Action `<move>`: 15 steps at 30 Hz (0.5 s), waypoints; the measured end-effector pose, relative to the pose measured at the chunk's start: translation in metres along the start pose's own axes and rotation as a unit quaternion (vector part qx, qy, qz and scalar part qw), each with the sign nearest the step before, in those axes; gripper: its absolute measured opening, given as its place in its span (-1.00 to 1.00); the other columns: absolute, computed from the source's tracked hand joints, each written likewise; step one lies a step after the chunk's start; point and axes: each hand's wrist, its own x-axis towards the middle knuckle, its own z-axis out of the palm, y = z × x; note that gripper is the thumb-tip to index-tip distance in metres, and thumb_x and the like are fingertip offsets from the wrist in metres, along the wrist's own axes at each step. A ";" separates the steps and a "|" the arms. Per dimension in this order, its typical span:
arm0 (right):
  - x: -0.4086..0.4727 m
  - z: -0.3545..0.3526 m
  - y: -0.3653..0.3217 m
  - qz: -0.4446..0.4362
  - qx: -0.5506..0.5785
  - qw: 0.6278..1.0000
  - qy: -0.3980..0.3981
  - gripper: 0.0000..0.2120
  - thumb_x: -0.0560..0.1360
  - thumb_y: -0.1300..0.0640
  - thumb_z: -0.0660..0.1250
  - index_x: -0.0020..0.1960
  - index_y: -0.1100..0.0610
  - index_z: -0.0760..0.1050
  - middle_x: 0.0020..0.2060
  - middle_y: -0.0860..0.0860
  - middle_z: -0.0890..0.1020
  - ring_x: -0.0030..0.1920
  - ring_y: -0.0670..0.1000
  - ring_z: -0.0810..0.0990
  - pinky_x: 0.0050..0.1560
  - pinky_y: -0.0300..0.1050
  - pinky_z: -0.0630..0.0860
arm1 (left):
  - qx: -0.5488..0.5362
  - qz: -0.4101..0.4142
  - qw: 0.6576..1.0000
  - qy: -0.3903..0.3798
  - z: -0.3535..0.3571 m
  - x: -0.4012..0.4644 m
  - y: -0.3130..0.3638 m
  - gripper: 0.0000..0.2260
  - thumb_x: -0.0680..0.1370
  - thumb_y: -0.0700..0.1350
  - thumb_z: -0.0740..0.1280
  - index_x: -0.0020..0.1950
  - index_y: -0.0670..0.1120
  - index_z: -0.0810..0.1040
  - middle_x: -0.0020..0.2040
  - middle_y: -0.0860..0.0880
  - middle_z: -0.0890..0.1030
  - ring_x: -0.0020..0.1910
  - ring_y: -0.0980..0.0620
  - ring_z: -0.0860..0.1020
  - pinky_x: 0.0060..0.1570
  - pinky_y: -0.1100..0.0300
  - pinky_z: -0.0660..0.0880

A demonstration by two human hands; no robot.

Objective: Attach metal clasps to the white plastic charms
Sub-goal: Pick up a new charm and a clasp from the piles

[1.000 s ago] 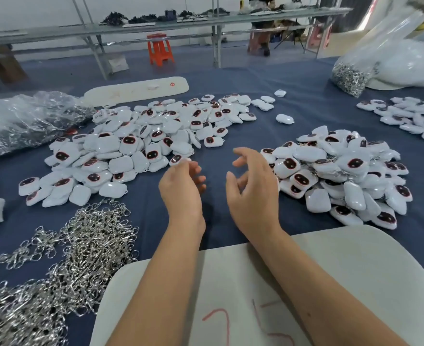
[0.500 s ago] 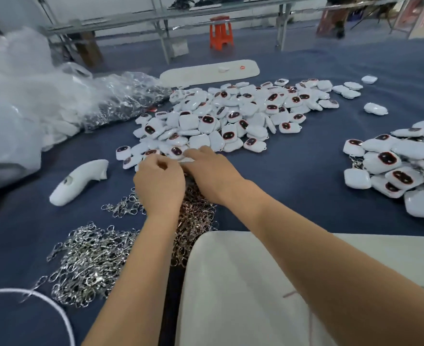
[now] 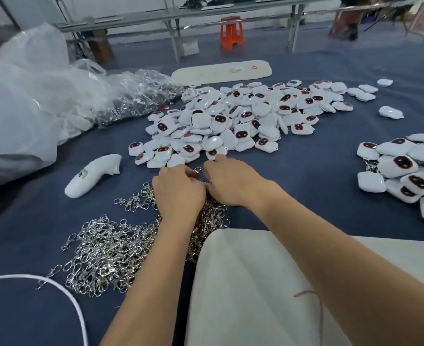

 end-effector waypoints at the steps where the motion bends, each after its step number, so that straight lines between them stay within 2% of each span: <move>1: -0.001 -0.001 -0.002 0.002 -0.011 1.000 -0.007 -0.72 0.69 -0.05 0.20 0.17 0.17 0.46 0.20 0.18 0.50 0.14 0.23 0.55 -0.02 0.02 0.43 | -0.002 -0.003 1.000 0.002 0.001 0.000 0.000 -0.71 0.52 -0.21 0.26 0.12 0.00 0.70 0.13 -0.11 0.64 0.17 -0.17 0.51 0.17 0.05 0.42; 4: -0.008 0.000 -0.002 -0.001 -0.001 1.000 0.017 -0.77 0.70 0.01 0.16 -0.08 0.10 0.40 0.01 0.12 0.52 0.07 0.19 0.56 -0.10 -0.02 0.36 | 0.011 -0.004 1.000 0.010 0.004 0.001 0.003 -0.73 0.52 -0.18 0.28 0.12 0.01 0.70 0.14 -0.09 0.64 0.19 -0.17 0.49 0.10 0.13 0.30; 6: -0.015 0.002 0.004 0.013 0.060 0.996 0.064 -0.72 0.70 0.00 0.19 -0.12 0.10 0.48 -0.15 -0.01 0.47 -0.01 0.13 0.53 -0.12 -0.03 0.37 | -0.002 0.013 0.999 0.029 0.005 0.000 0.008 -0.78 0.54 -0.17 0.29 0.07 0.00 0.69 0.10 -0.07 0.65 0.17 -0.14 0.51 0.12 0.16 0.28; 7: -0.018 0.003 0.007 0.028 0.111 0.989 0.092 -0.69 0.69 -0.01 0.22 -0.18 0.10 0.50 -0.23 -0.04 0.48 -0.06 0.10 0.53 -0.14 -0.01 0.38 | -0.024 0.023 0.999 0.042 0.006 -0.001 0.011 -0.82 0.55 -0.16 0.30 0.03 -0.01 0.69 0.07 -0.07 0.65 0.15 -0.13 0.53 0.16 0.13 0.34; 8: -0.021 0.003 0.011 0.044 0.169 0.978 0.118 -0.64 0.68 -0.01 0.25 -0.24 0.12 0.51 -0.29 -0.01 0.51 -0.10 0.09 0.53 -0.16 0.02 0.40 | -0.057 0.032 0.996 0.053 0.008 -0.003 0.015 -0.86 0.55 -0.15 0.31 -0.01 -0.02 0.68 0.03 -0.06 0.65 0.12 -0.13 0.55 0.20 0.07 0.40; 10: -0.026 0.000 0.017 0.070 0.276 0.945 0.163 -0.60 0.66 -0.01 0.29 -0.30 0.16 0.53 -0.34 0.07 0.58 -0.21 0.09 0.52 -0.16 0.06 0.44 | -0.130 0.038 0.989 0.057 0.012 -0.007 0.026 -0.88 0.58 -0.14 0.32 -0.04 -0.04 0.66 -0.03 -0.04 0.66 0.07 -0.09 0.57 0.14 0.02 0.46; 13: -0.035 -0.004 0.025 0.099 0.371 0.897 0.218 -0.62 0.64 -0.02 0.34 -0.21 0.22 0.64 -0.34 0.16 0.61 -0.31 0.07 0.44 -0.23 0.02 0.42 | -0.206 0.036 0.977 0.039 0.022 -0.013 0.044 -0.84 0.61 -0.14 0.30 -0.05 -0.07 0.68 -0.13 0.04 0.66 -0.04 -0.01 0.60 -0.02 0.12 0.45; 15: -0.041 -0.005 0.033 0.118 0.410 0.872 0.242 -0.63 0.64 -0.01 0.36 -0.20 0.22 0.67 -0.32 0.16 0.63 -0.32 -0.02 0.43 -0.23 -0.02 0.42 | -0.252 0.042 0.967 0.019 0.030 -0.017 0.054 -0.83 0.61 -0.16 0.30 -0.08 -0.08 0.68 -0.17 0.03 0.66 -0.08 -0.02 0.62 0.02 0.05 0.53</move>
